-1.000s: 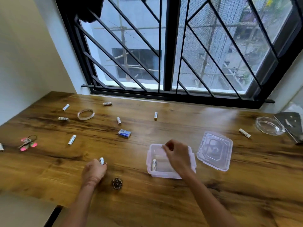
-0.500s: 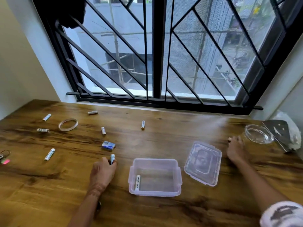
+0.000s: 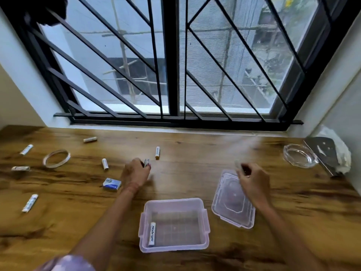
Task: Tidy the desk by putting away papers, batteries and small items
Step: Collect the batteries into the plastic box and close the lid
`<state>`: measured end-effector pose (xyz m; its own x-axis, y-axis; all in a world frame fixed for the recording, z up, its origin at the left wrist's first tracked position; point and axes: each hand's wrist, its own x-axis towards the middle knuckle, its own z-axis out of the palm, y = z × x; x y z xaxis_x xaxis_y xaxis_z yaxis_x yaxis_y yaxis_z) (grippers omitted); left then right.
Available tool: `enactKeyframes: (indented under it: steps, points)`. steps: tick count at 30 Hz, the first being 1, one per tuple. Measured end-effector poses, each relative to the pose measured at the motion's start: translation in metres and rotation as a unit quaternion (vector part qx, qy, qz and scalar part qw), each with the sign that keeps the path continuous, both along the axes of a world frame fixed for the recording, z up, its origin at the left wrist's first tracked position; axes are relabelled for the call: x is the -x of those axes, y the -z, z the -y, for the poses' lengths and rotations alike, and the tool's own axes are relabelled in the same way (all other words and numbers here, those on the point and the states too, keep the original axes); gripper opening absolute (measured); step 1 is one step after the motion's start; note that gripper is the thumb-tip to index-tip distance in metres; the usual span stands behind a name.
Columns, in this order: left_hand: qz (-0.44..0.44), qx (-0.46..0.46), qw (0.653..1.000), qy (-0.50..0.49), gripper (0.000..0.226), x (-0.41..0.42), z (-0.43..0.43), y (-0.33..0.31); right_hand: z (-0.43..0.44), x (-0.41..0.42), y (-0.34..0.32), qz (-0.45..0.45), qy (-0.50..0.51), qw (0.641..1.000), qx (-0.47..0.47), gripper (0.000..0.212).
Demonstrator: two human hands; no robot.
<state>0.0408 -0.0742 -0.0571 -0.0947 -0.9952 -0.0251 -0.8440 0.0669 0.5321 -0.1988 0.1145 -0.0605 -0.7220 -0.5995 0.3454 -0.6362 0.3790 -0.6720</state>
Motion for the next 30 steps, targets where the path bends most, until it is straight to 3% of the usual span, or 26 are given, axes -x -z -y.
enactKeyframes:
  steps: [8,21,25,28,30]
  points:
    - [-0.016,-0.025,0.999,0.041,0.03,0.057,0.056,0.004,0.006,-0.086,-0.005,0.109,-0.035,0.993,0.042,0.01]
    - [-0.069,-0.002,0.995,0.065,0.034,0.063,0.061,0.017,0.002,-0.12,-0.013,0.132,-0.044,0.99,0.013,0.017]
    - [-0.199,-0.009,0.979,0.053,0.026,0.037,0.038,0.003,0.002,-0.138,-0.013,0.138,-0.104,0.985,-0.019,0.012]
    - [-0.339,-0.062,0.938,0.026,0.019,0.006,0.007,-0.018,0.0,-0.154,-0.006,0.094,-0.161,0.979,-0.083,0.011]
    - [-0.379,-0.088,0.921,0.026,0.018,-0.016,-0.017,-0.026,0.0,-0.164,0.001,0.075,-0.162,0.975,-0.133,0.016]
